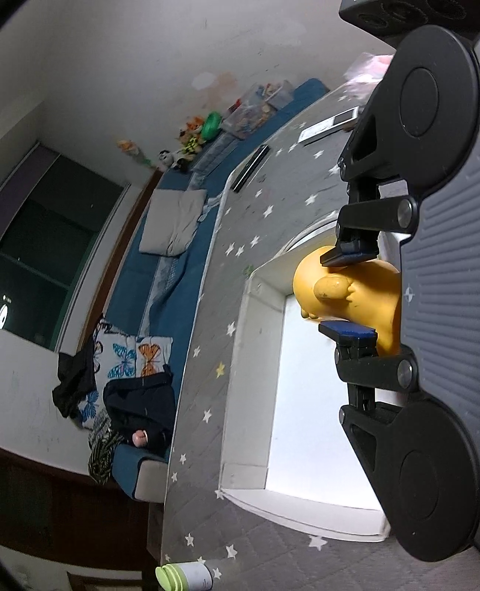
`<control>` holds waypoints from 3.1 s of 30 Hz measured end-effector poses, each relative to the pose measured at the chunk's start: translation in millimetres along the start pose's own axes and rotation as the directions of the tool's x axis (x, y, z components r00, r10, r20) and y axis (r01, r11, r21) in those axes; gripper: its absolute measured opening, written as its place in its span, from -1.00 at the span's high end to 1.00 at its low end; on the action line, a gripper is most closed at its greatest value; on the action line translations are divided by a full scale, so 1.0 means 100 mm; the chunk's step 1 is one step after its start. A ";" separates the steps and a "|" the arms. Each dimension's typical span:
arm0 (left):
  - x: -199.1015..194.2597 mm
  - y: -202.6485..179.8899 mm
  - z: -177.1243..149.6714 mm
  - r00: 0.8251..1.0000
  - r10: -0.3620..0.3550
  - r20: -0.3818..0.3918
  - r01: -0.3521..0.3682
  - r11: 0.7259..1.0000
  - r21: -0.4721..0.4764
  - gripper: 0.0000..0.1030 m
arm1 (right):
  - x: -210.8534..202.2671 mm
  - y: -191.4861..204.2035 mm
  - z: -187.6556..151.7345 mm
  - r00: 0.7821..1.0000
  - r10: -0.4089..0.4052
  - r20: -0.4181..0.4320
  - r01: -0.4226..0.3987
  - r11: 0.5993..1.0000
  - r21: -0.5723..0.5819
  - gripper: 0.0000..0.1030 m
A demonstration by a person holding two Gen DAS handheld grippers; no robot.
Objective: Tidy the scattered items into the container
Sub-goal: 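Carry the orange duck into the box and open the left tool, then move the left tool back and grasp the green squishy packet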
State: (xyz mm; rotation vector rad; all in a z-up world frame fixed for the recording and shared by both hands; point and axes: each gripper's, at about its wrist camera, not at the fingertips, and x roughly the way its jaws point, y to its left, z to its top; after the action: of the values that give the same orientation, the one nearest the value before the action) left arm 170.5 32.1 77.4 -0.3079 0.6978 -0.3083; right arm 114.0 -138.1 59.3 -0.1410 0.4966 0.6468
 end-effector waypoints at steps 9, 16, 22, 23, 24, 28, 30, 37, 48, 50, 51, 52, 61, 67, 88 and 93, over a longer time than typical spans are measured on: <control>0.35 0.28 0.21 0.999 0.030 -0.023 -0.032 0.996 -0.080 0.34 | 0.53 -0.22 0.18 0.997 0.050 -0.063 -0.051 0.999 -0.013 -0.55; 0.58 0.52 0.23 0.998 0.039 -0.054 -0.047 0.986 -0.160 0.34 | 0.90 -0.32 0.19 0.987 0.075 -0.139 -0.080 0.997 -0.025 -0.55; 0.71 0.73 0.20 0.996 0.016 -0.084 -0.036 0.970 -0.241 0.34 | 1.13 -0.36 0.18 0.976 0.087 -0.201 -0.098 0.994 -0.044 -0.55; 0.73 0.76 0.19 0.996 0.011 -0.089 -0.033 0.967 -0.252 0.34 | 1.15 -0.36 0.17 0.974 0.087 -0.208 -0.098 0.994 -0.046 -0.55; 0.76 0.79 0.17 0.995 0.006 -0.095 -0.031 0.964 -0.264 0.35 | 1.17 -0.36 0.16 0.973 0.086 -0.215 -0.099 0.994 -0.049 -0.55; 0.81 0.87 0.12 0.994 -0.014 -0.109 -0.019 0.955 -0.297 0.51 | 1.19 -0.36 0.13 0.972 0.078 -0.220 -0.092 0.994 -0.055 -0.56; 0.83 0.90 0.10 0.993 -0.025 -0.111 -0.010 0.950 -0.311 0.50 | 1.18 -0.38 0.13 0.972 0.083 -0.221 -0.095 0.994 -0.045 -0.60; 0.79 0.88 0.08 0.995 -0.003 -0.103 -0.027 0.957 -0.290 0.49 | 1.06 -0.34 0.10 0.978 0.056 -0.200 -0.072 0.995 -0.071 -0.60; 0.57 0.73 0.04 0.997 0.004 -0.071 -0.021 0.970 -0.241 0.49 | 0.62 -0.34 0.07 0.994 0.025 -0.105 -0.027 1.000 -0.013 -0.60; 0.52 0.69 0.02 0.998 0.007 -0.063 -0.021 0.974 -0.225 0.49 | 0.52 -0.33 0.06 0.996 0.019 -0.086 -0.019 1.000 -0.001 -0.60; 0.49 0.67 0.01 0.998 0.009 -0.059 -0.022 0.976 -0.217 0.49 | 0.47 -0.33 0.05 0.997 0.017 -0.077 -0.016 1.000 0.007 -0.61; 0.47 0.65 0.00 0.998 0.011 -0.054 -0.022 0.977 -0.210 0.49 | 0.41 -0.33 0.05 0.998 0.015 -0.068 -0.014 1.000 0.017 -0.61; 0.15 0.48 -0.17 0.999 0.031 -0.009 -0.032 0.987 -0.159 0.47 | -0.02 -0.26 -0.09 1.000 0.002 -0.005 -0.002 0.998 0.064 -0.61; -0.04 0.39 -0.31 0.999 0.044 0.017 -0.041 0.991 -0.129 0.47 | -0.19 -0.16 -0.25 1.000 -0.007 -0.020 0.008 0.999 0.045 -0.62; -0.04 0.21 -0.73 0.996 0.066 -0.057 -0.069 0.997 -0.041 0.44 | -0.25 -0.01 -0.75 0.993 0.003 -0.114 0.009 0.995 0.104 -0.62; 0.01 0.23 -0.80 0.994 0.061 -0.094 -0.065 0.997 -0.038 0.42 | -0.19 0.00 -0.79 0.990 0.013 -0.137 0.003 0.994 0.113 -0.60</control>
State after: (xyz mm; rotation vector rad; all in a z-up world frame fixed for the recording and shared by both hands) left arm 121.7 38.6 10.1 -0.3117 0.8046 -0.2495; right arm 69.3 -169.8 -0.3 -0.0780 0.6656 0.6148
